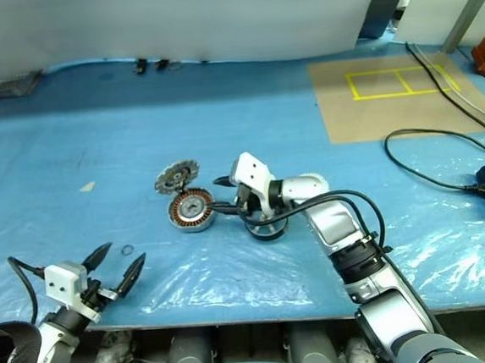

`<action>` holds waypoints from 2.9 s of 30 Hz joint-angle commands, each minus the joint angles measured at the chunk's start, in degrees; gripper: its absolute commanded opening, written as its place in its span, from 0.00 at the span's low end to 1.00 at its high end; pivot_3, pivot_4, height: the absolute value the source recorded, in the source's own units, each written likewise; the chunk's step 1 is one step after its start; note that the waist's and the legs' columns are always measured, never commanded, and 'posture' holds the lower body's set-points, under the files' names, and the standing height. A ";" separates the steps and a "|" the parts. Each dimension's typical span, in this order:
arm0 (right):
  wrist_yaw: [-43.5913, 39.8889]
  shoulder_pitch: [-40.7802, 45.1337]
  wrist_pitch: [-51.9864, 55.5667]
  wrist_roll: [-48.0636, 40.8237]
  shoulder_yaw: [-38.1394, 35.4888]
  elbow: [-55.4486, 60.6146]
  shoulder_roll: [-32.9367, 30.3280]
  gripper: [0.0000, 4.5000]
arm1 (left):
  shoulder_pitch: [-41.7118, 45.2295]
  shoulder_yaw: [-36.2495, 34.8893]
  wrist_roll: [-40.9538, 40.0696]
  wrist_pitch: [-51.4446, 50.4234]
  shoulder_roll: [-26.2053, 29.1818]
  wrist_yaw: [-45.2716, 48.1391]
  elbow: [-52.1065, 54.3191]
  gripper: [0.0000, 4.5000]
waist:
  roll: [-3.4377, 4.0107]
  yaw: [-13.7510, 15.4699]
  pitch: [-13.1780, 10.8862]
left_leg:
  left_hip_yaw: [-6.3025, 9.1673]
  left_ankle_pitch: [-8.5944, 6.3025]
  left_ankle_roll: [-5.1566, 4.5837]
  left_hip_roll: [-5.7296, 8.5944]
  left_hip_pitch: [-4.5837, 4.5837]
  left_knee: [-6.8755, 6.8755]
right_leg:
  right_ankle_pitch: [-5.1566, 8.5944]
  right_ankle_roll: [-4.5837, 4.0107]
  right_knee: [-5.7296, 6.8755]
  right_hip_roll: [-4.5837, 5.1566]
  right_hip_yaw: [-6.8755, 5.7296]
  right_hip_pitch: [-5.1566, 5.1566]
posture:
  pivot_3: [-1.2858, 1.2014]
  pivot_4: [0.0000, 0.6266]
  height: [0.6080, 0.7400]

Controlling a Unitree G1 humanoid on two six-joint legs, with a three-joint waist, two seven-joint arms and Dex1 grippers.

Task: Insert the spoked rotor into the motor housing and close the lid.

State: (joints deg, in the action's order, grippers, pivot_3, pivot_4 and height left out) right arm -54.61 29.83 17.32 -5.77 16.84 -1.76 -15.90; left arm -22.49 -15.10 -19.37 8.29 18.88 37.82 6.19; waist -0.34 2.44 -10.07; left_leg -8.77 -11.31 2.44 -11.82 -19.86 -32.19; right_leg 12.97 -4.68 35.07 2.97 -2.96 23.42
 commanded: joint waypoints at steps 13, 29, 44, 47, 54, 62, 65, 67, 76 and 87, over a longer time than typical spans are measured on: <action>0.27 0.63 -1.04 -0.91 -0.01 1.10 -0.53 0.59 | 0.09 0.08 2.11 -0.72 -0.11 -5.23 -2.08 1.00 | 0.00 0.00 0.00 | 0.01 0.00 0.00 0.01 -0.03 0.00 | -0.01 -0.01 -0.03 0.00 -0.02 -0.01 | 0.52 0.24 1.00; 0.15 0.39 -0.97 -1.16 -0.01 1.54 -0.52 0.58 | 0.75 0.99 2.85 -6.13 1.51 -7.12 -2.60 0.49 | 0.03 0.02 0.02 | 0.02 0.00 0.00 0.01 0.00 0.00 | 0.09 0.18 -0.02 0.00 -0.02 -0.16 | 0.52 0.24 1.00; 0.22 0.26 -1.16 -1.17 0.05 1.62 -0.41 0.58 | 1.54 1.13 2.96 -7.69 1.78 -7.44 -5.05 0.17 | 0.20 0.05 0.12 | 0.02 0.00 -0.01 0.02 0.09 0.00 | 0.18 0.33 -0.01 0.01 -0.02 -0.28 | 0.52 0.24 1.00; 0.19 0.26 -1.20 -1.18 0.04 1.57 -0.41 0.58 | 1.67 1.26 2.13 -7.67 1.61 -6.64 -4.97 0.17 | 0.25 0.04 0.15 | 0.03 0.00 -0.01 0.02 0.09 0.00 | 0.18 0.33 -0.01 0.01 -0.02 -0.28 | 0.52 0.24 1.00; -0.07 -0.73 0.82 -3.80 -2.42 2.57 -1.10 0.58 | 3.65 2.77 -4.50 -7.73 3.25 1.68 1.70 0.17 | 0.25 0.19 0.15 | 0.02 0.00 -0.01 0.03 0.08 0.00 | 0.11 0.21 -0.04 0.02 -0.02 -0.26 | 0.52 0.24 1.00; -1.87 -3.83 0.33 -5.22 -3.50 4.32 -5.74 0.58 | 13.35 4.92 -7.71 -14.46 6.92 4.97 5.89 0.17 | 0.21 0.42 0.14 | 0.00 0.01 -0.01 0.05 0.03 -0.03 | -0.03 -0.02 -0.04 0.02 -0.11 -0.20 | 0.52 0.24 1.00; -3.10 -3.76 1.47 -5.78 -3.40 4.40 -7.24 0.58 | 17.35 7.19 -7.34 -17.86 8.05 5.44 6.33 0.17 | 0.21 0.03 0.14 | 0.00 0.01 -0.01 0.05 -0.03 -0.03 | -0.03 -0.03 -0.04 0.02 -0.11 -0.18 | 0.52 0.24 1.00; -2.99 -3.21 1.21 -5.50 -3.41 3.75 -7.57 0.58 | 19.44 9.01 -6.37 -19.79 8.95 5.89 6.02 0.17 | 0.22 -0.13 0.13 | 0.01 0.02 -0.01 0.04 -0.14 -0.03 | -0.04 -0.04 -0.03 0.00 -0.11 -0.17 | 0.52 0.24 1.00; -1.58 -2.29 3.50 -6.71 -4.54 3.39 -7.33 0.58 | 27.12 13.36 -2.36 -24.35 8.82 4.35 2.03 0.17 | 0.22 0.03 0.13 | 0.00 0.03 -0.01 0.06 -0.14 -0.10 | -0.04 -0.04 0.02 0.01 -0.11 -0.16 | 0.52 0.24 1.00; -0.16 -2.22 7.95 -9.31 -5.30 5.58 -6.84 0.58 | 31.94 16.62 1.57 -27.41 8.82 3.23 0.38 0.17 | 0.23 0.20 0.13 | 0.03 0.14 0.17 0.05 -0.18 -0.12 | -0.04 -0.04 0.02 0.01 -0.14 -0.14 | 0.52 0.24 1.00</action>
State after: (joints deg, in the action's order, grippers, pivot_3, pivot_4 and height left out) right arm -54.99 26.76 25.00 -13.48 13.08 1.31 -23.02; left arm 8.71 1.11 -18.56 -18.84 27.26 40.98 5.89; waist -0.11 2.64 -9.94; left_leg -8.74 -11.17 2.62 -11.77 -20.05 -32.30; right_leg 12.92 -4.72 35.09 2.98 -3.10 23.28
